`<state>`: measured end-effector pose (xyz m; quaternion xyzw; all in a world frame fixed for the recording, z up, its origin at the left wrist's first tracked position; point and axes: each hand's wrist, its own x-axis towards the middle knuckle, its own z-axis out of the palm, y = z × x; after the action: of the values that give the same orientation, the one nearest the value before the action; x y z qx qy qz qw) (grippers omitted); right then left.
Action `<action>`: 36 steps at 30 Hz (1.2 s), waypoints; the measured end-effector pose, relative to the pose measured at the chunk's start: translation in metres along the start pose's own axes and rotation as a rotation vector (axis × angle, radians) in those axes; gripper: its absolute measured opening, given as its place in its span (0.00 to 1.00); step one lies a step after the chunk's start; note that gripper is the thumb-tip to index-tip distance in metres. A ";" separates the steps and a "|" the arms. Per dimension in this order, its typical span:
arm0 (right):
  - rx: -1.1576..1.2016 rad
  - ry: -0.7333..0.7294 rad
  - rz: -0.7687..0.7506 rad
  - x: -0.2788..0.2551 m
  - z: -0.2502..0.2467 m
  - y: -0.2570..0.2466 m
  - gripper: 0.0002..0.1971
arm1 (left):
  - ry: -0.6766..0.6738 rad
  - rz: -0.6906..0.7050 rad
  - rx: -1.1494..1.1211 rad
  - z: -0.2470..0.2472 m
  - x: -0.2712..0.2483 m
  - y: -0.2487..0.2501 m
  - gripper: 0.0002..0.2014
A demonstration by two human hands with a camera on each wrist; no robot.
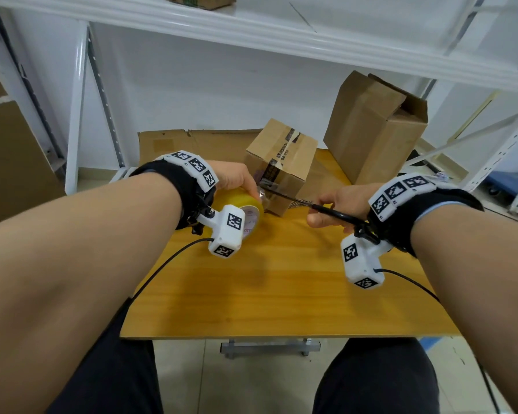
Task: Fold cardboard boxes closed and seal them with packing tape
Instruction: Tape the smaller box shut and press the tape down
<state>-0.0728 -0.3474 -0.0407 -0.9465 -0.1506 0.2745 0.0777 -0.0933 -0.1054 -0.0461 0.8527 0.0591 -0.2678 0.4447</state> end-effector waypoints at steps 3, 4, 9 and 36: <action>-0.132 0.013 0.028 -0.002 0.007 -0.003 0.28 | 0.000 0.006 -0.005 -0.007 0.000 -0.006 0.04; -0.168 0.011 0.030 -0.002 0.008 -0.004 0.29 | -0.001 0.009 -0.015 -0.010 0.000 -0.009 0.04; -0.236 -0.093 0.126 0.005 0.017 -0.002 0.35 | -0.025 0.079 -0.172 -0.023 0.000 -0.016 0.10; 0.703 -0.245 -0.116 -0.005 -0.015 0.009 0.09 | -0.448 0.270 -0.285 0.033 0.002 0.018 0.24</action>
<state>-0.0665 -0.3582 -0.0274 -0.8121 -0.1086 0.4159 0.3947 -0.0988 -0.1424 -0.0487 0.7014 -0.1177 -0.3768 0.5935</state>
